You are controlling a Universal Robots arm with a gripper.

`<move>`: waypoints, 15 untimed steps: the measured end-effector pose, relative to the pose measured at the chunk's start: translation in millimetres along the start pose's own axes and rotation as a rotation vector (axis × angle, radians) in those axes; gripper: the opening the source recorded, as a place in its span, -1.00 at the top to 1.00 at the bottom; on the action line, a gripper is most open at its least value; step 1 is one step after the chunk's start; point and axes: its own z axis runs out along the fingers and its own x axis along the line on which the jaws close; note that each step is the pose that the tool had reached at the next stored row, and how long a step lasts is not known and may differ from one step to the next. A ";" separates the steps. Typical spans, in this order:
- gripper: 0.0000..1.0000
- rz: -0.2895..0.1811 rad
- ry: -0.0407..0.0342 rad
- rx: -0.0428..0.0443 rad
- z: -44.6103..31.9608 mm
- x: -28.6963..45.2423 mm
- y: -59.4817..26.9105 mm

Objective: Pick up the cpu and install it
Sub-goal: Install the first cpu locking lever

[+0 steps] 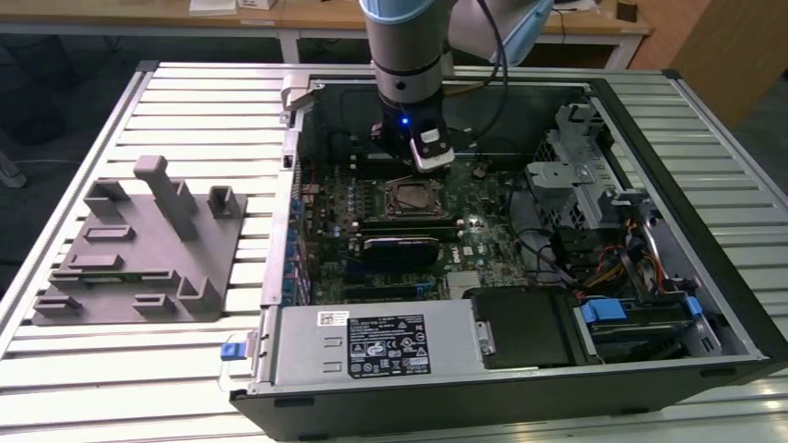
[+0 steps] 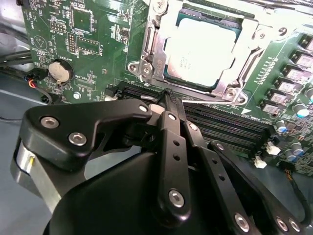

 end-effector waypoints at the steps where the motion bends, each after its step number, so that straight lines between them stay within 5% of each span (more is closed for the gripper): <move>1: 0.79 -0.003 0.0006 -0.0004 0.1 0.0 0.0; 10: 0.79 -0.100 0.0216 -0.0114 1.6 0.3 -0.4; 15: 0.79 -0.121 0.0262 -0.0136 1.6 0.7 -0.5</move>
